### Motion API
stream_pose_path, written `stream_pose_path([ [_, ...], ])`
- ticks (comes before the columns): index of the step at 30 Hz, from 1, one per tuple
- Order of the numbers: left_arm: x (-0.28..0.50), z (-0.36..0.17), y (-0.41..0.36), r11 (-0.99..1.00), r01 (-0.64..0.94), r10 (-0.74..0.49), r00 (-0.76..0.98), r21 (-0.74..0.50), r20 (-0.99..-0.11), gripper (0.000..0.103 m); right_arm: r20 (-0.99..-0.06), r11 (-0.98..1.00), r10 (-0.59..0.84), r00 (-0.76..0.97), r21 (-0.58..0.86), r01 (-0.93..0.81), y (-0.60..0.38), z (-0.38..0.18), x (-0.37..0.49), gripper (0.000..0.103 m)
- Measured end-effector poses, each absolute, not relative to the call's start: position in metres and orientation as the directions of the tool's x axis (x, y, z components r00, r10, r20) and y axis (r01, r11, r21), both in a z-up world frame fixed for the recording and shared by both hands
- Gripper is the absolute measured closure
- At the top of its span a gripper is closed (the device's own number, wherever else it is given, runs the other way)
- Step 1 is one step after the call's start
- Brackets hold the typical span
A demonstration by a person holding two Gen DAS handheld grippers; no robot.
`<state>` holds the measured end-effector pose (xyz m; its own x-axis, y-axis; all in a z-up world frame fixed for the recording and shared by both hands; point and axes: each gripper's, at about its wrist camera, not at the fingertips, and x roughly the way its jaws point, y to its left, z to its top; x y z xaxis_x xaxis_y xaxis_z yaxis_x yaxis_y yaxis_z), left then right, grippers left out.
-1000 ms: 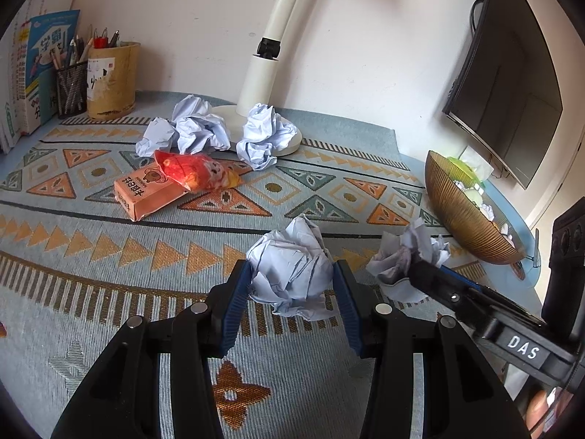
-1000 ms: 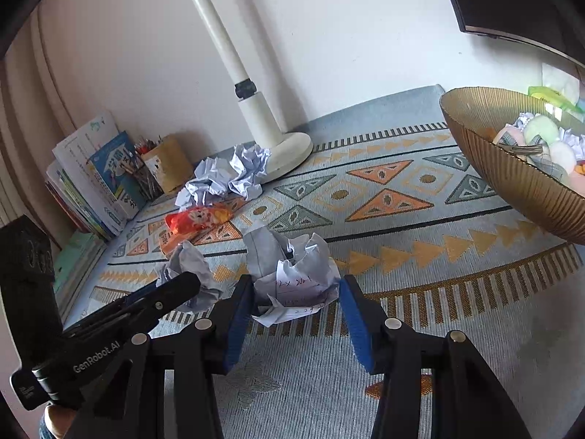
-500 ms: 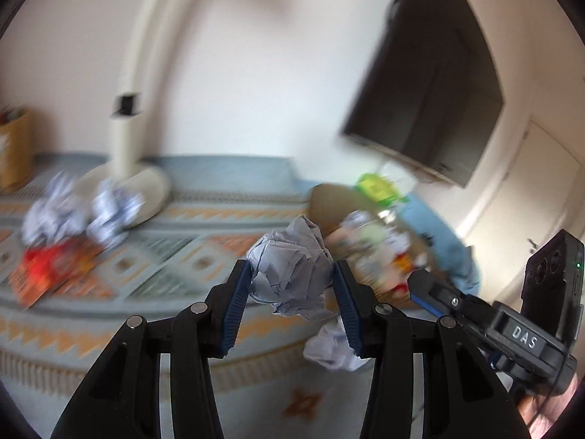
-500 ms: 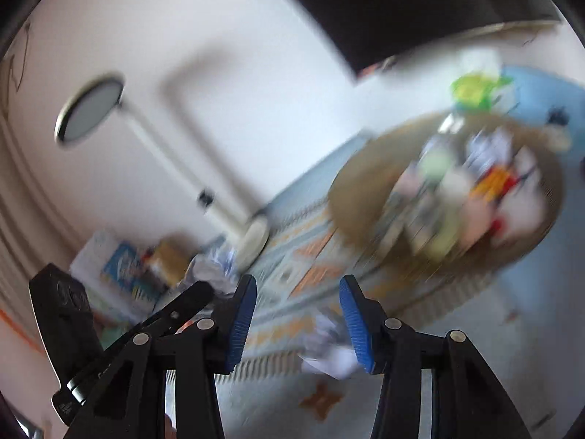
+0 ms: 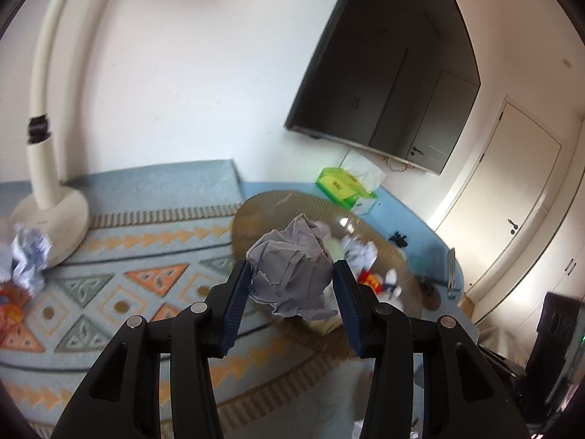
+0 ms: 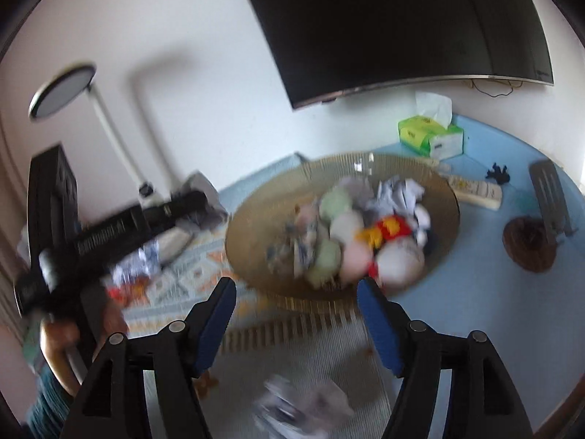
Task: Organize objects
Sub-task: 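Carry both paper balls to the gold bowl and open both grippers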
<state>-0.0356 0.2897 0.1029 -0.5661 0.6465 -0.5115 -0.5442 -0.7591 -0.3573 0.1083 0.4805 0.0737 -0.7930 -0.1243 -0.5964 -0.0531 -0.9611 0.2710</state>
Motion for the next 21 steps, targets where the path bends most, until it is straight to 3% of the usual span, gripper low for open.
stream_pose_path([
  [2,-0.029,0.094,0.274,-0.779,-0.528,0.622,-0.579,-0.338,-0.527,0.060,-0.620,-0.951,-0.131,-0.774,0.298,-0.077,0.483,0.052,0.122,0.011],
  [6,-0.019,0.077,0.253,-0.808,-0.487,0.584,-0.582,-0.332,-0.566,0.060,-0.637,-0.907,-0.259,-0.726,0.420,-0.045,0.473,0.023,0.121,0.011],
  [11,-0.011,0.066,0.232,-0.817,-0.458,0.572,-0.569,-0.349,-0.591,0.060,-0.697,-0.954,-0.189,-0.692,0.296,-0.038,0.435,0.014,0.102,0.011],
  [14,-0.007,0.065,0.223,-0.823,-0.446,0.564,-0.575,-0.352,-0.593,0.060,-0.732,-0.964,-0.152,-0.664,0.258,-0.064,0.428,0.005,0.096,0.050],
  [21,-0.002,0.074,0.226,-0.793,-0.472,0.607,-0.555,-0.385,-0.569,0.060,-0.633,-0.962,-0.196,-0.749,0.274,0.021,0.429,0.054,0.111,0.053],
])
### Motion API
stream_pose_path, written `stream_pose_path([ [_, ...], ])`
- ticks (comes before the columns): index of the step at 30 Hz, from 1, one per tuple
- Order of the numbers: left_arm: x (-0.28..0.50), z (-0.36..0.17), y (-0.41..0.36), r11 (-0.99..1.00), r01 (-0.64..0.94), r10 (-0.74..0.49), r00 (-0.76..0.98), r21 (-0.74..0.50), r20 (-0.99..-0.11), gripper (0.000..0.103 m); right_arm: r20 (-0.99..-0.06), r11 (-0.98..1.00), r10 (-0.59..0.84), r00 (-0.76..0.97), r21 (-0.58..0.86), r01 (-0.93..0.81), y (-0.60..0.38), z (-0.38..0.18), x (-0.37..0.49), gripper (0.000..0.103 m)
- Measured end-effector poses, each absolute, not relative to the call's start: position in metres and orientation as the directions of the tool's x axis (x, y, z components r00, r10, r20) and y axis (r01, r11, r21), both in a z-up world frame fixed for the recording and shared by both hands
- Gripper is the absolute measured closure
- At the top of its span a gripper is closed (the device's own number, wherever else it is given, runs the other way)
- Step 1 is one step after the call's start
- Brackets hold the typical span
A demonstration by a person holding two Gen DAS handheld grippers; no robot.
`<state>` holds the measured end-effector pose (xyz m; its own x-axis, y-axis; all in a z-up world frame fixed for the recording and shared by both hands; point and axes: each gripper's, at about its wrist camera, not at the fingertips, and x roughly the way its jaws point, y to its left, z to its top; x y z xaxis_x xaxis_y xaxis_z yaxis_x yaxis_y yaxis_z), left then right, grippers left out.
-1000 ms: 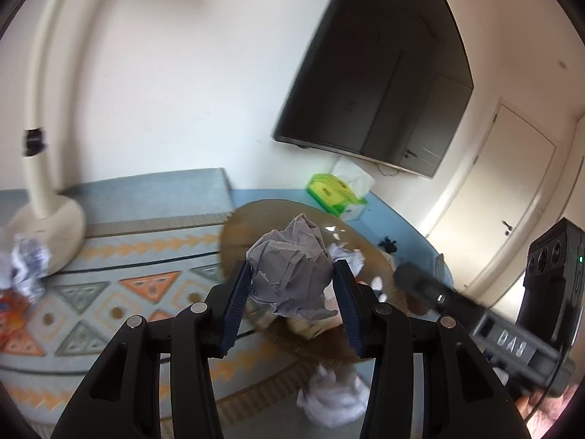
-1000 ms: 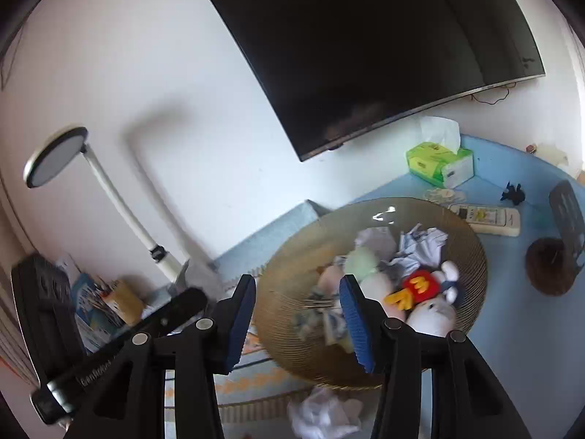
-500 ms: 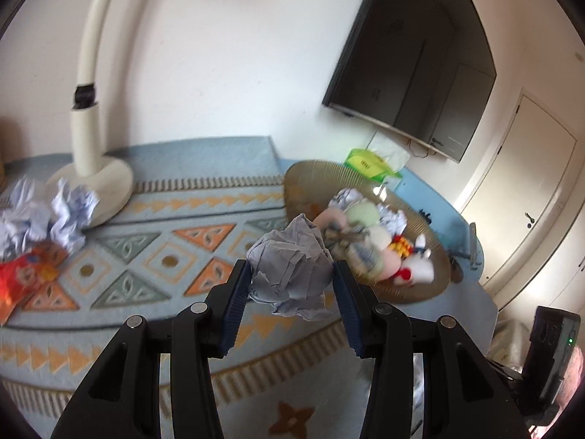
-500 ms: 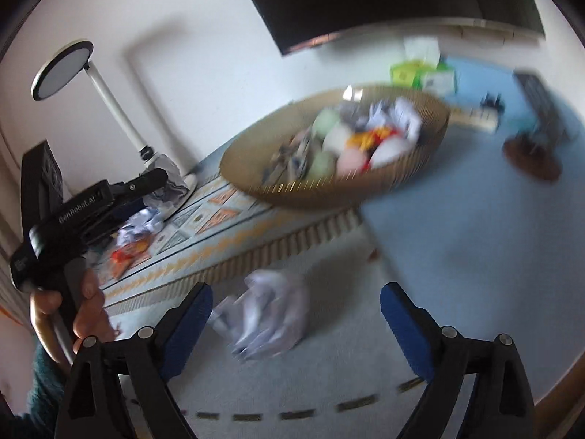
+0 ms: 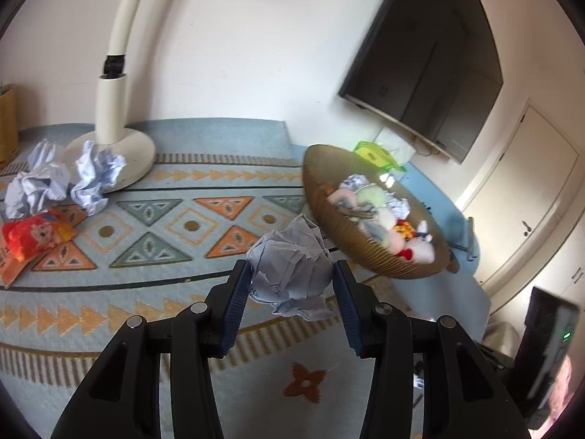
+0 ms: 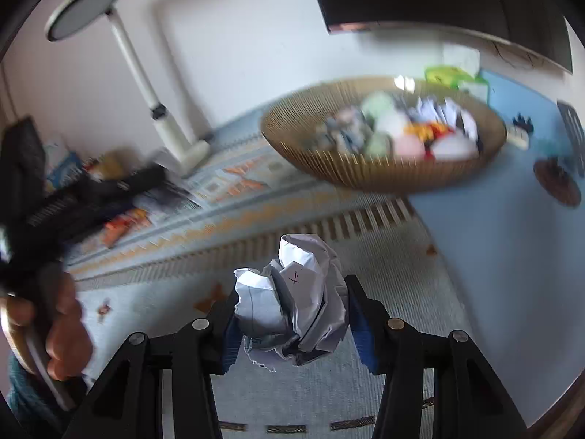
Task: Organize objects
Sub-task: 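Carry both paper balls to the gold bowl and open both grippers, then move the left tool to the orange milk box while the right tool approaches the red snack bag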
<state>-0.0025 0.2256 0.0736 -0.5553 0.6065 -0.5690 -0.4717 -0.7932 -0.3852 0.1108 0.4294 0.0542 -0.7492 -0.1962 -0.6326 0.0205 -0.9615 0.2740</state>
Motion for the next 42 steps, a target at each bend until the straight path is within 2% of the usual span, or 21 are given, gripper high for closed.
stream_pose_path([
  [2,-0.005,0.086,0.240,-0.769,-0.506,0.636,-0.544,-0.391,-0.547,0.060,-0.581,-0.965,-0.171,-0.796,0.260,0.018,0.437,0.083,0.110,0.053],
  [5,-0.014,0.110,0.274,-0.727,-0.573,0.681,-0.527,-0.378,-0.509,0.060,-0.507,-0.975,-0.061,-0.860,0.216,-0.058,0.459,0.125,0.095,0.053],
  [7,-0.022,0.124,0.298,-0.710,-0.606,0.696,-0.526,-0.359,-0.488,0.060,-0.516,-0.973,-0.014,-0.856,0.206,-0.108,0.471,0.135,0.078,0.051],
  [8,-0.029,0.127,0.309,-0.702,-0.615,0.703,-0.521,-0.358,-0.484,0.055,-0.533,-0.969,-0.010,-0.846,0.212,-0.123,0.478,0.135,0.067,0.050],
  [9,-0.034,0.129,0.318,-0.695,-0.619,0.710,-0.515,-0.366,-0.479,0.055,-0.560,-0.967,-0.014,-0.829,0.219,-0.132,0.484,0.131,0.057,0.047],
  [10,-0.041,0.127,0.327,-0.693,-0.618,0.712,-0.506,-0.372,-0.486,0.050,-0.589,-0.966,-0.013,-0.808,0.215,-0.142,0.490,0.126,0.046,0.045],
  [11,-0.047,0.124,0.335,-0.696,-0.614,0.707,-0.497,-0.372,-0.503,0.029,-0.616,-0.966,-0.001,-0.788,0.205,-0.158,0.495,0.120,0.037,0.040],
  [13,-0.057,0.113,0.344,-0.717,-0.589,0.686,-0.500,-0.373,-0.529,0.006,-0.641,-0.964,0.017,-0.767,0.195,-0.184,0.506,0.111,0.031,0.036],
  [18,-0.050,0.100,0.315,-0.725,-0.557,0.683,-0.502,-0.405,-0.530,0.006,-0.607,-0.964,0.115,-0.786,0.121,-0.235,0.516,0.119,0.047,0.036],
  [23,-0.029,0.107,0.250,-0.758,-0.495,0.652,-0.567,-0.425,-0.502,0.006,-0.553,-0.985,0.146,-0.820,-0.007,-0.171,0.469,0.149,0.059,0.035],
  [26,-0.005,0.110,0.193,-0.807,-0.426,0.587,-0.651,-0.409,-0.481,0.006,-0.465,-0.987,0.157,-0.872,-0.110,-0.119,0.415,0.161,0.075,0.035],
  [27,0.008,0.109,0.168,-0.841,-0.385,0.535,-0.698,-0.381,-0.476,0.005,-0.424,-0.984,0.159,-0.892,-0.136,-0.111,0.395,0.163,0.080,0.020],
  [29,0.028,0.103,0.126,-0.892,-0.302,0.438,-0.767,-0.337,-0.469,0.002,-0.385,-0.988,0.110,-0.916,-0.142,-0.059,0.360,0.161,0.087,0.000],
  [33,0.043,0.074,0.050,-0.942,-0.126,0.277,-0.812,-0.310,-0.513,0.002,-0.465,-0.990,-0.072,-0.883,-0.077,0.121,0.295,0.129,0.074,0.000],
  [36,0.039,0.049,0.012,-0.954,-0.024,0.193,-0.810,-0.298,-0.553,0.002,-0.518,-0.984,-0.128,-0.846,-0.040,0.174,0.257,0.087,0.056,0.000],
  [42,0.033,0.020,-0.002,-0.954,-0.002,0.182,-0.795,-0.298,-0.578,0.002,-0.638,-0.977,-0.176,-0.749,0.017,0.215,0.227,0.019,0.026,0.000],
])
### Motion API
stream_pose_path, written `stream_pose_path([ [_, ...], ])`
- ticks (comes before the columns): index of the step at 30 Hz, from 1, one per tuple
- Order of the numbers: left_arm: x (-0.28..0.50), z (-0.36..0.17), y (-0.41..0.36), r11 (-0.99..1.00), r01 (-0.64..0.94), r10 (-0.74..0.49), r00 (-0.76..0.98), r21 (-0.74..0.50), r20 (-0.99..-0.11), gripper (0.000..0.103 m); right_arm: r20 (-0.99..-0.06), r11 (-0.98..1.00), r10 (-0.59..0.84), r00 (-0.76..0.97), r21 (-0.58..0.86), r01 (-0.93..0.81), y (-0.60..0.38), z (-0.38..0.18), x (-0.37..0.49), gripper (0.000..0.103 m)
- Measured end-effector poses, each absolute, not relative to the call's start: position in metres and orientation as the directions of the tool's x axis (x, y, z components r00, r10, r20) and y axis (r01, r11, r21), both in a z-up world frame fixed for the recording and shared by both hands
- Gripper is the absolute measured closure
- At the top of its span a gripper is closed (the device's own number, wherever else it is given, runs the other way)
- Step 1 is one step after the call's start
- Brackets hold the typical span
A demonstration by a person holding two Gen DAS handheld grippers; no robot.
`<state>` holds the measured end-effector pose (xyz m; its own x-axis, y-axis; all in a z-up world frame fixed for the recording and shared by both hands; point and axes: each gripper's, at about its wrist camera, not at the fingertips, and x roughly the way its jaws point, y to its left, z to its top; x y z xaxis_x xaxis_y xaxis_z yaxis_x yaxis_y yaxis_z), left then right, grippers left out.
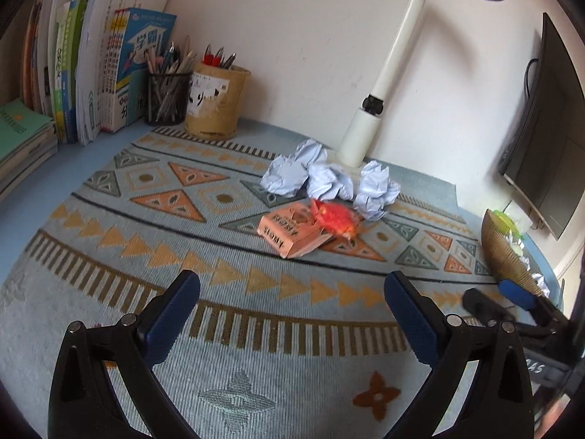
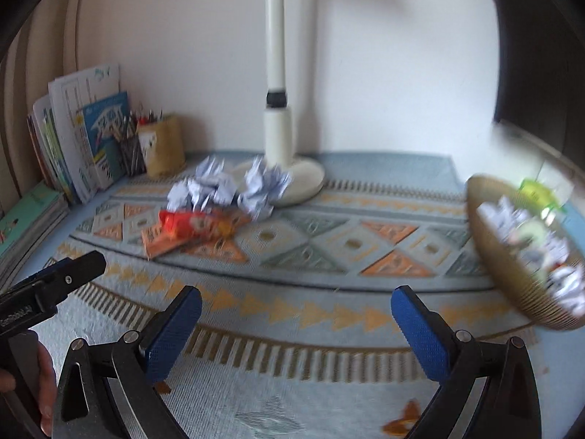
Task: Organize objects
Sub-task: 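Move the left tool to the orange milk box while the right tool approaches the red snack bag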
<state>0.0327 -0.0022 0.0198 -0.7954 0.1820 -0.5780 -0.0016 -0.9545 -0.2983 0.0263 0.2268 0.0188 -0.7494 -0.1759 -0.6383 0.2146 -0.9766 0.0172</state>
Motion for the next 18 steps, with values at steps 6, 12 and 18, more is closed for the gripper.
stream_pose_path([
  [6,0.038,0.019,-0.002,-0.954,-0.019,0.193,-0.804,-0.300,-0.563,0.002,-0.688,-0.983,-0.182,-0.702,0.102,0.155,0.245,0.007,0.020,0.000],
  [12,0.037,0.020,-0.002,-0.952,-0.017,0.197,-0.795,-0.304,-0.573,0.002,-0.717,-0.981,-0.186,-0.671,0.096,0.170,0.238,0.003,0.015,0.000],
  [18,-0.001,0.015,0.002,-0.962,-0.168,0.272,-0.608,-0.214,-0.746,0.002,-0.799,-0.959,-0.275,-0.534,0.187,0.214,0.212,0.017,-0.015,0.000],
])
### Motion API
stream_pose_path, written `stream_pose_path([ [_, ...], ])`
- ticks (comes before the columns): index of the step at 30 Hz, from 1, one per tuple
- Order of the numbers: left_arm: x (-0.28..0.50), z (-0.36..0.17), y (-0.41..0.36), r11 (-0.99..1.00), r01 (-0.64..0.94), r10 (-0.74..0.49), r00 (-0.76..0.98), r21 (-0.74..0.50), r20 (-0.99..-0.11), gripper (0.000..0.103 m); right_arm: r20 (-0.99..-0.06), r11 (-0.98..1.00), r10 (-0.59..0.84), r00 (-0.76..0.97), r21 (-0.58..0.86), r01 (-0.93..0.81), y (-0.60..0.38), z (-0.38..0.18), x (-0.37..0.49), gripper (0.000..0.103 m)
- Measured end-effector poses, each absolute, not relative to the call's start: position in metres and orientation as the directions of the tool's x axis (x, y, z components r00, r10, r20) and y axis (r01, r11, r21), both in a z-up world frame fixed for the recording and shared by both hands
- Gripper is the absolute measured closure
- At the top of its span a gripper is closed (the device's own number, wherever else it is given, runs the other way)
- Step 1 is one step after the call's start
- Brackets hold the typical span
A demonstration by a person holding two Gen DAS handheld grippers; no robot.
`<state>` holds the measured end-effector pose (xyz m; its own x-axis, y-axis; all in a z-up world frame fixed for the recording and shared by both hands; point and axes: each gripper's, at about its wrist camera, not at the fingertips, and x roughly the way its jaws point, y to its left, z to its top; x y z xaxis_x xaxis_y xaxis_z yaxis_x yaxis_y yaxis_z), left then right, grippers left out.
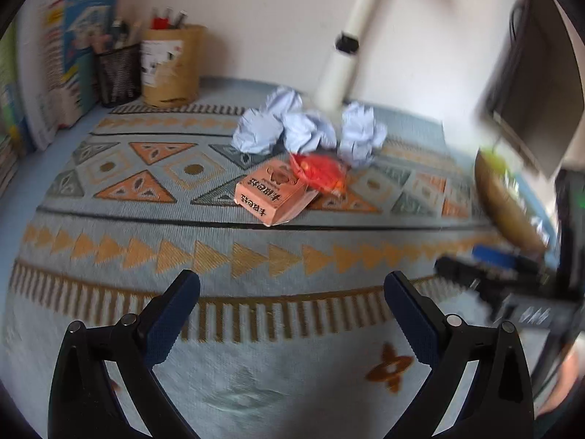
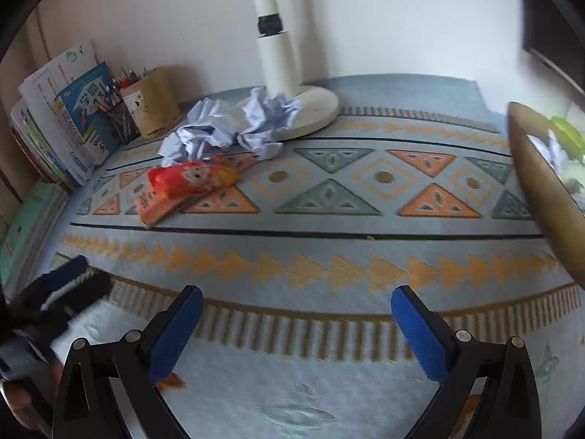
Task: Organize objects
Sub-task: 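Move the left tool to the orange milk box while the right tool approaches the red snack bag, then close the left gripper on the orange milk box while the right gripper grasps the red snack bag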
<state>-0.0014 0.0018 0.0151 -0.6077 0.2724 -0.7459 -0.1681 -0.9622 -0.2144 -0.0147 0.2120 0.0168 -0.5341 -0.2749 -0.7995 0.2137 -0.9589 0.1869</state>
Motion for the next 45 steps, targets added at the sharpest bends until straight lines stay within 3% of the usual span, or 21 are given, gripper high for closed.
stream_pose_path([
  [4,-0.035,0.016,-0.014,-0.947,-0.218,0.319,-0.579,-0.234,-0.750,0.002,-0.789,-0.893,-0.448,-0.420,0.410,0.183,0.185,0.031,-0.057,0.001],
  [6,-0.050,0.010,-0.018,-0.949,-0.215,0.313,-0.567,-0.230,-0.762,0.003,-0.784,-0.856,-0.513,-0.350,0.500,0.134,0.170,0.025,-0.080,0.010],
  [9,-0.064,0.003,-0.015,-0.948,-0.238,0.313,-0.556,-0.213,-0.770,0.008,-0.808,-0.857,-0.503,-0.307,0.512,0.057,0.155,0.011,-0.105,0.023],
  [14,-0.067,0.000,-0.004,-0.943,-0.290,0.304,-0.551,-0.163,-0.777,0.008,-0.813,-0.838,-0.515,-0.272,0.544,-0.038,0.141,-0.013,-0.128,0.023],
  [16,-0.067,0.001,-0.001,-0.943,-0.301,0.295,-0.555,-0.143,-0.778,0.008,-0.816,-0.856,-0.478,-0.326,0.516,-0.037,0.135,-0.009,-0.128,0.032],
  [18,-0.068,0.000,0.001,-0.944,-0.307,0.283,-0.553,-0.125,-0.784,0.011,-0.832,-0.882,-0.441,-0.336,0.470,-0.008,0.129,-0.008,-0.130,0.049],
  [22,-0.068,0.000,0.003,-0.943,-0.319,0.268,-0.550,-0.098,-0.791,0.014,-0.807,-0.871,-0.479,-0.344,0.487,0.069,0.137,-0.010,-0.126,0.055],
  [26,-0.062,0.001,0.000,-0.938,-0.340,0.261,-0.552,-0.072,-0.792,0.020,-0.811,-0.874,-0.485,-0.327,0.465,0.143,0.160,-0.007,-0.123,0.078],
  [33,-0.068,0.005,0.007,-0.937,-0.344,0.249,-0.552,-0.054,-0.796,0.023,-0.867,-0.861,-0.425,-0.259,0.299,0.412,0.167,-0.002,-0.089,0.078],
  [36,-0.071,0.007,0.011,-0.941,-0.337,0.238,-0.567,-0.042,-0.789,0.040,-0.892,-0.873,-0.344,-0.293,0.190,0.449,0.168,-0.003,-0.069,0.077],
  [38,-0.084,0.004,0.006,-0.939,-0.332,0.275,-0.558,-0.093,-0.783,0.056,-0.895,-0.885,-0.347,-0.279,0.215,0.412,0.173,-0.008,-0.066,0.075],
  [39,-0.084,0.006,0.004,-0.938,-0.325,0.292,-0.556,-0.120,-0.778,0.059,-0.888,-0.886,-0.371,-0.272,0.251,0.389,0.179,-0.010,-0.066,0.075],
  [41,-0.080,0.005,0.003,-0.939,-0.315,0.303,-0.554,-0.142,-0.775,0.061,-0.866,-0.884,-0.418,-0.274,0.318,0.343,0.182,-0.011,-0.068,0.072],
  [45,-0.060,0.005,-0.005,-0.965,-0.204,0.254,-0.584,-0.163,-0.771,0.062,-0.832,-0.887,-0.448,-0.328,0.370,0.276,0.168,-0.009,-0.075,0.052],
])
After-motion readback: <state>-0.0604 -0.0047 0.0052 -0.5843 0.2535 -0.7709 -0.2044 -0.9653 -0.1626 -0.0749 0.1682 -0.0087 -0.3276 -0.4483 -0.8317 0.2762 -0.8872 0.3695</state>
